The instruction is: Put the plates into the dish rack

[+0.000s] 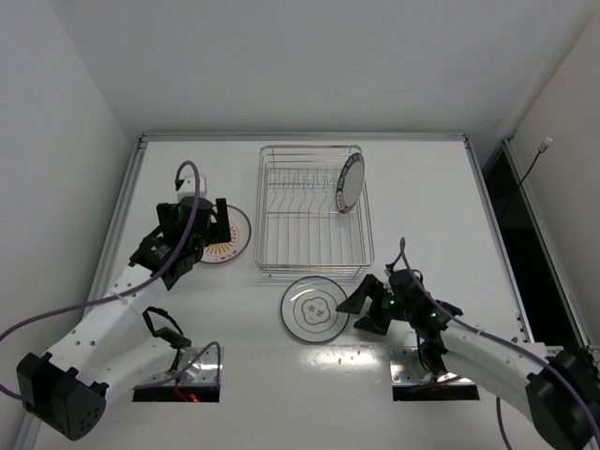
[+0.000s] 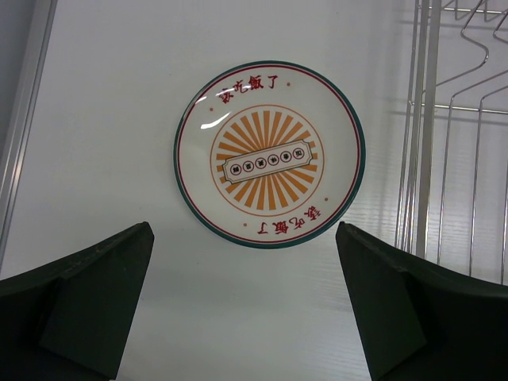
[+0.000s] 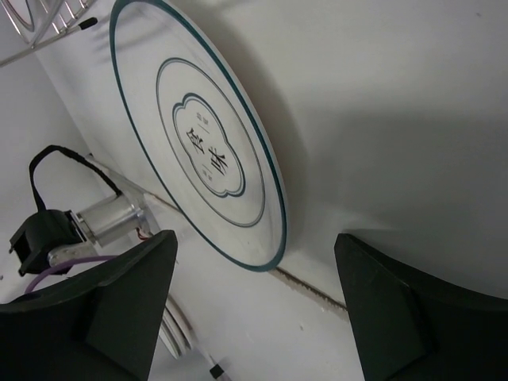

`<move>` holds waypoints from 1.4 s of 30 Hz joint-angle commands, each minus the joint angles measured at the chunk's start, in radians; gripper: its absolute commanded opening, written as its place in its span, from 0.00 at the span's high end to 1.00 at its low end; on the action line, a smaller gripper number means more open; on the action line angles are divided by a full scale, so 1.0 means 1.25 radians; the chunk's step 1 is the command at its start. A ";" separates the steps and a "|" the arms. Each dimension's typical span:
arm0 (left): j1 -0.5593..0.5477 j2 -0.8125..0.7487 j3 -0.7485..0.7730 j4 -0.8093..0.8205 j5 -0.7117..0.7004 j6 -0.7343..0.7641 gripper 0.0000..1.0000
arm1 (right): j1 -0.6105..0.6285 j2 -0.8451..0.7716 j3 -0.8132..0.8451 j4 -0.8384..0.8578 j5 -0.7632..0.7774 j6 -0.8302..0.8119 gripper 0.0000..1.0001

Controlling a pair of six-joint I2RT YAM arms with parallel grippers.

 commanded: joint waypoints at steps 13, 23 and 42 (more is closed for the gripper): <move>-0.005 -0.008 0.026 -0.002 -0.019 -0.007 0.00 | 0.136 0.283 -0.100 0.275 0.176 0.115 0.64; -0.005 -0.008 0.026 -0.002 -0.027 -0.007 0.00 | 0.188 0.219 -0.059 0.073 0.199 0.124 1.00; -0.005 -0.008 0.026 -0.002 -0.027 -0.007 0.00 | 0.258 -0.072 0.594 -0.618 0.388 -0.156 1.00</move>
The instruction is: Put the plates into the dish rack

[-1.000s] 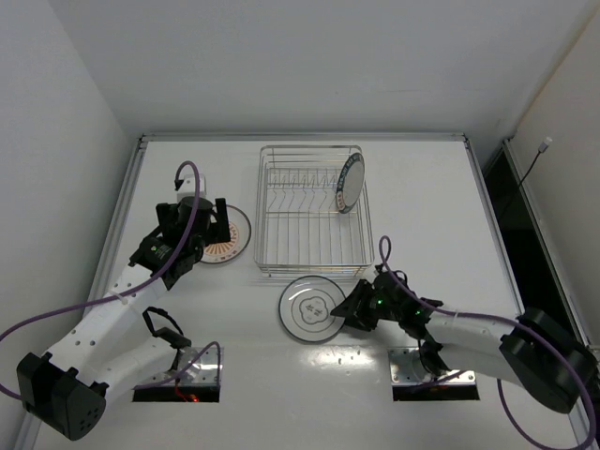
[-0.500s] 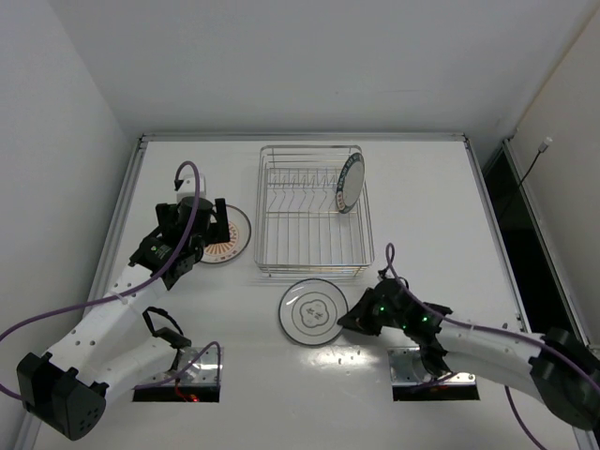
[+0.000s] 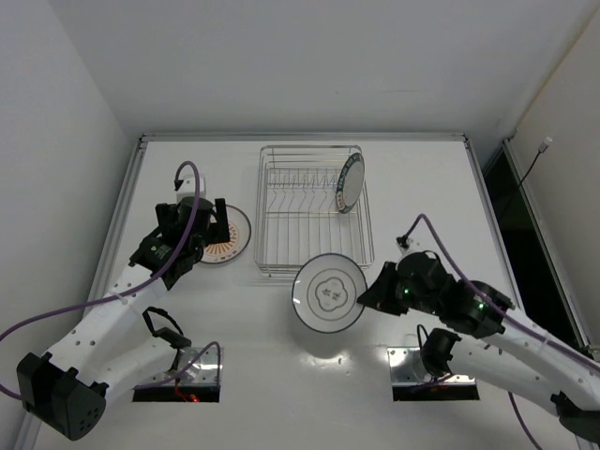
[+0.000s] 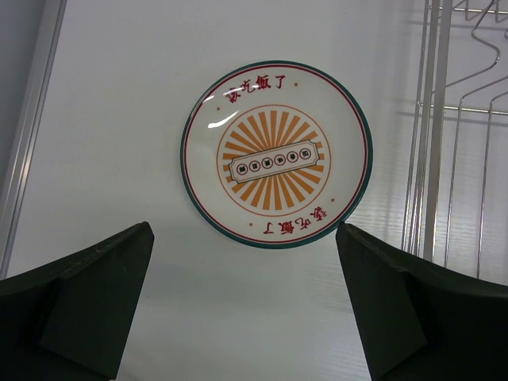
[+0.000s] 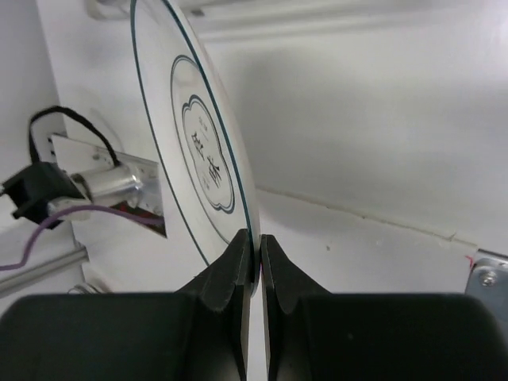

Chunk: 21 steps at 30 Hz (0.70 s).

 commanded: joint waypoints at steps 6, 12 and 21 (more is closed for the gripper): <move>-0.005 -0.008 0.026 0.003 -0.012 -0.007 0.00 | -0.001 0.235 0.435 -0.145 0.364 -0.181 1.00; -0.005 -0.008 0.026 0.003 -0.012 -0.007 0.00 | -0.001 0.557 0.799 -0.262 0.629 -0.245 1.00; -0.005 -0.015 0.026 0.003 -0.005 -0.007 0.00 | -0.094 0.902 1.114 -0.306 0.805 -0.362 1.00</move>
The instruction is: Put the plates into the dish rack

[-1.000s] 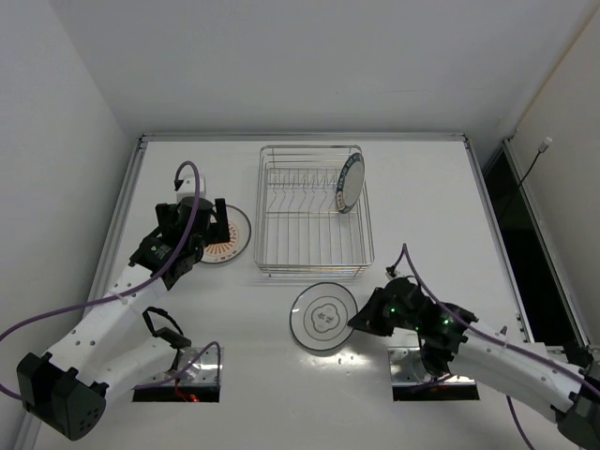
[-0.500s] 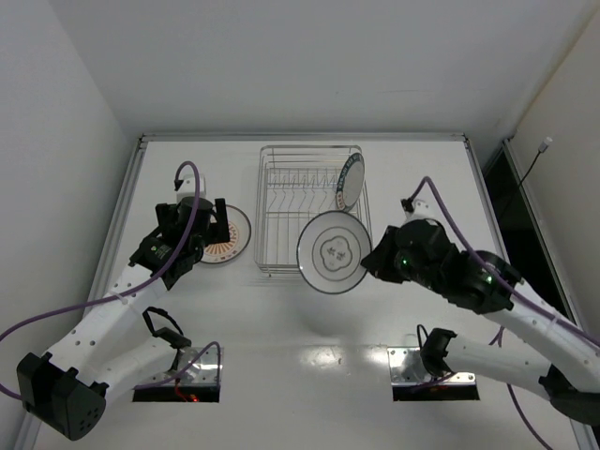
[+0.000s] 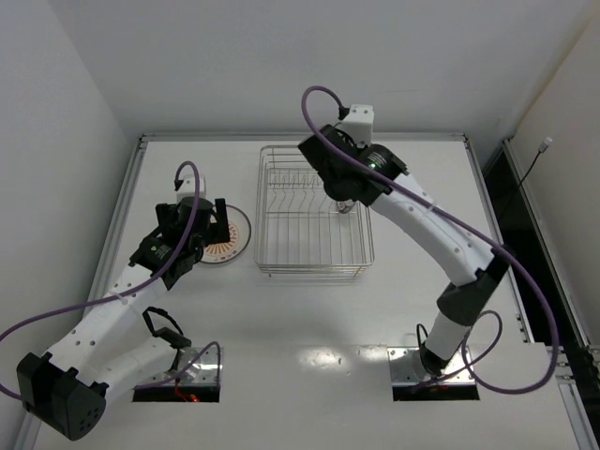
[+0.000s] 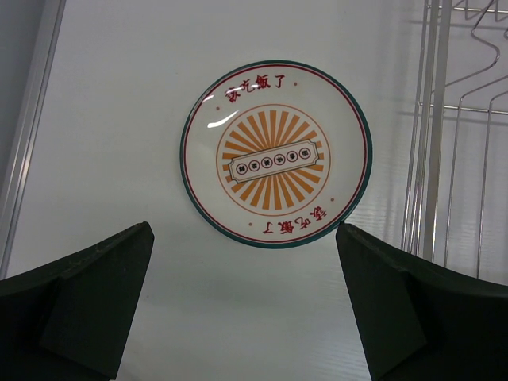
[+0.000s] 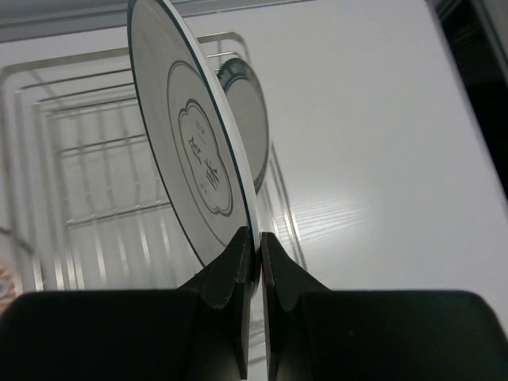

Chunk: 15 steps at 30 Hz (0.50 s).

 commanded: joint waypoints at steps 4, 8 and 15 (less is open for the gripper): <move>-0.005 -0.015 0.026 0.003 0.002 -0.007 0.00 | -0.103 0.075 0.012 0.059 0.068 -0.105 1.00; -0.005 -0.015 0.026 0.011 0.009 -0.007 0.00 | -0.145 0.105 -0.010 0.119 0.028 -0.155 1.00; -0.005 -0.015 0.026 0.011 0.009 -0.007 0.00 | -0.172 0.194 -0.051 0.200 -0.023 -0.234 1.00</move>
